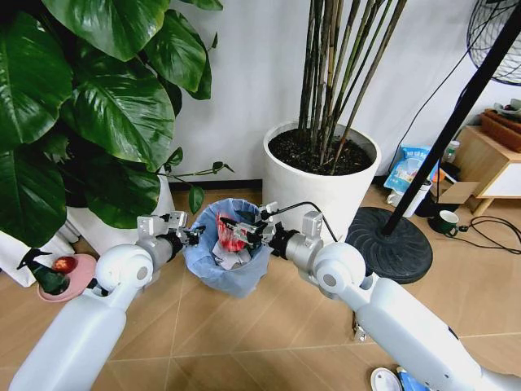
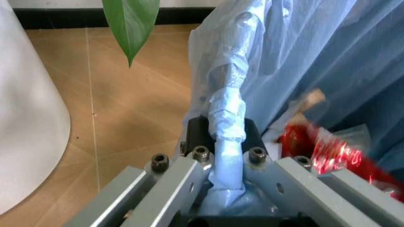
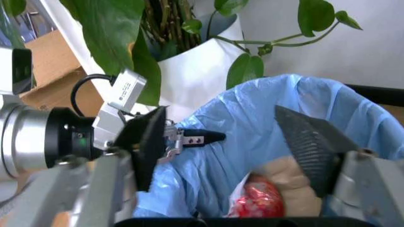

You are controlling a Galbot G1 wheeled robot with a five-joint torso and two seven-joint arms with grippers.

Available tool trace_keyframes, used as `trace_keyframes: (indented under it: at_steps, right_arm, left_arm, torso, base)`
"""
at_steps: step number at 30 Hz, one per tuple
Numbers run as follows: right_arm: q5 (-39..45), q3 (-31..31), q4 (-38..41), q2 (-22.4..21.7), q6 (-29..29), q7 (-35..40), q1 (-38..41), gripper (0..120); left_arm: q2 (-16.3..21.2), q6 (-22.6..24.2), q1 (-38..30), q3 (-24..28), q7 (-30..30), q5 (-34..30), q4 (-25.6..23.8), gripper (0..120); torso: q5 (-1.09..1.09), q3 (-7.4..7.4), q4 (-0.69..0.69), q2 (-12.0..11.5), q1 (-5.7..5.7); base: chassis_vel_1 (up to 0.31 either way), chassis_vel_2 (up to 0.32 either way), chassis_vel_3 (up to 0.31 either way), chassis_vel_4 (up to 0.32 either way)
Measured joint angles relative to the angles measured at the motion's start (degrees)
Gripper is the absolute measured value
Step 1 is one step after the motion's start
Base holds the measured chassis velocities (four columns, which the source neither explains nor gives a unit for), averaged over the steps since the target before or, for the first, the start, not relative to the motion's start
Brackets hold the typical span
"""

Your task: Pick up the trash bin and place the garbage on the floor into it.

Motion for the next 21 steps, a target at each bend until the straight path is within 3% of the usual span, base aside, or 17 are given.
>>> trace_keyframes:
  at_steps: [8,21]
  right_arm:
    - [-0.9,2.7,1.9,-0.4,0.3,0.9,-0.9,98]
    - [-10.8,15.8,8.2,-5.8,0.7,-0.1,-14.6,100]
  left_arm:
    - [-0.1,0.0,0.6,-0.6,0.1,0.5,-0.1,0]
    - [0.3,0.0,6.1,-5.0,1.3,2.9,-2.5,0]
  torso:
    - [0.0,-0.01,0.0,0.0,0.0]
    - [0.01,-0.01,0.0,0.0,-0.01]
  base:
    - [0.0,0.0,0.0,0.0]
    - [0.0,0.0,0.0,0.0]
